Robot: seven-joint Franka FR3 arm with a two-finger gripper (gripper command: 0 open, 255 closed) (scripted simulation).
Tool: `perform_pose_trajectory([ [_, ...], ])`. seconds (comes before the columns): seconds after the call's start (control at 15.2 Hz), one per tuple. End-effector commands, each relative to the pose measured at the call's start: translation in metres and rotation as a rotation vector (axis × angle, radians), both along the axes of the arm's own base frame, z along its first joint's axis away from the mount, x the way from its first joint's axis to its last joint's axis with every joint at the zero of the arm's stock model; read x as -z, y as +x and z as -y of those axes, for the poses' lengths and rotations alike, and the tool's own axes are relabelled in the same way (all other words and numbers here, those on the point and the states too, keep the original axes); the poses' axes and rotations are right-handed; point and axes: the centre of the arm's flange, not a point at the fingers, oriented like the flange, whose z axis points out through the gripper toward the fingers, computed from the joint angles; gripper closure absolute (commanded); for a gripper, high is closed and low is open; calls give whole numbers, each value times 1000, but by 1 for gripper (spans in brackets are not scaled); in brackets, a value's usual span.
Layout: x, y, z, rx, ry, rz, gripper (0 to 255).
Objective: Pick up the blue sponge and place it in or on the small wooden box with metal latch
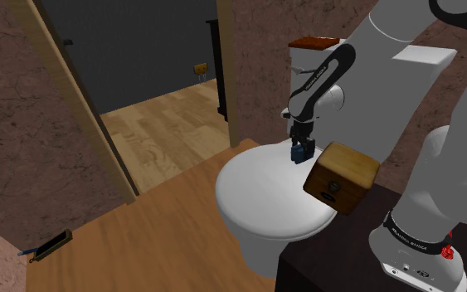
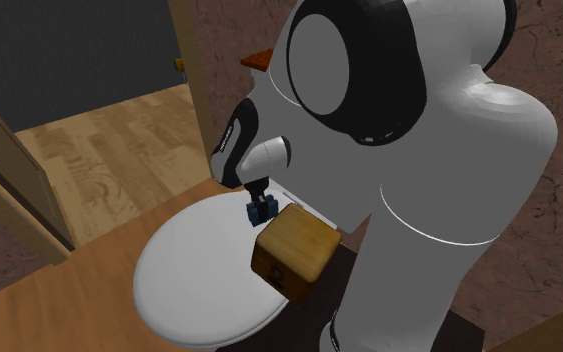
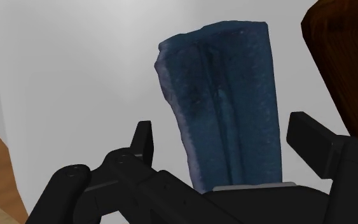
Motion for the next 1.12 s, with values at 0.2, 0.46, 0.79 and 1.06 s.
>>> perform_pose_trajectory([
  [0.2,0,0,0,0,0,0,0],
  [0.46,0,0,0,0,0,0,255],
  [0.79,0,0,0,0,0,0,255],
  [1.06,-15,0,0,0,0,0,255],
])
